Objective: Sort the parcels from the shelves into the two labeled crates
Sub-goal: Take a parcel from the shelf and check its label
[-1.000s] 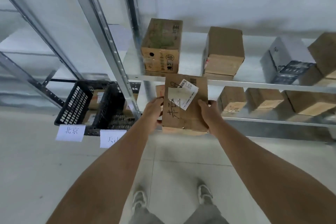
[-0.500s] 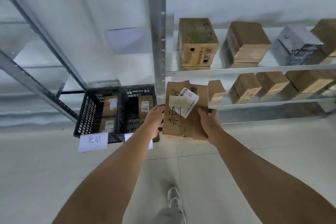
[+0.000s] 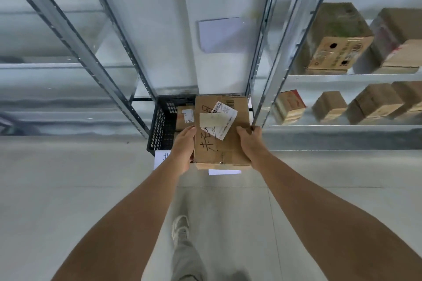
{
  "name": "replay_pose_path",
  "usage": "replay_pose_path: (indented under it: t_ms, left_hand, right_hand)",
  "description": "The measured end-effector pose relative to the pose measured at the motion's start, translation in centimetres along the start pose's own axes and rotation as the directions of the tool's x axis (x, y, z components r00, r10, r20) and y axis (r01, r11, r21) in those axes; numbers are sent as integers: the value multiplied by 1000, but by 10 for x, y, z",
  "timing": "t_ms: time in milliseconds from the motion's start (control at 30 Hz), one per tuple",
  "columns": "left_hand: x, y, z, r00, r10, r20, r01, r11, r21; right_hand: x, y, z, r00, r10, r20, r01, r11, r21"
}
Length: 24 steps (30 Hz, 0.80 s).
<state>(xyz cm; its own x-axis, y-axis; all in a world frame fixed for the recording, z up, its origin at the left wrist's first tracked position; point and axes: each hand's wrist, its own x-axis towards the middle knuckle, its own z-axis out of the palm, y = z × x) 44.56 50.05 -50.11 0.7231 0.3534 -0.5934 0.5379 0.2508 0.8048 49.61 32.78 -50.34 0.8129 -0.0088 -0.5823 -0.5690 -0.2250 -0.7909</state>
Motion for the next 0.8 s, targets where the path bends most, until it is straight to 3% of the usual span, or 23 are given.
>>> replay_pose_path:
  t_ms: [367, 800]
  left_hand:
    - [173, 58, -168, 997, -62, -42, 65, 995, 78]
    - [390, 55, -221, 995, -78, -65, 80, 996, 25]
  right_hand:
    - [91, -49, 222, 995, 89, 38, -88, 996, -24]
    - [284, -56, 356, 995, 36, 89, -26, 993, -116]
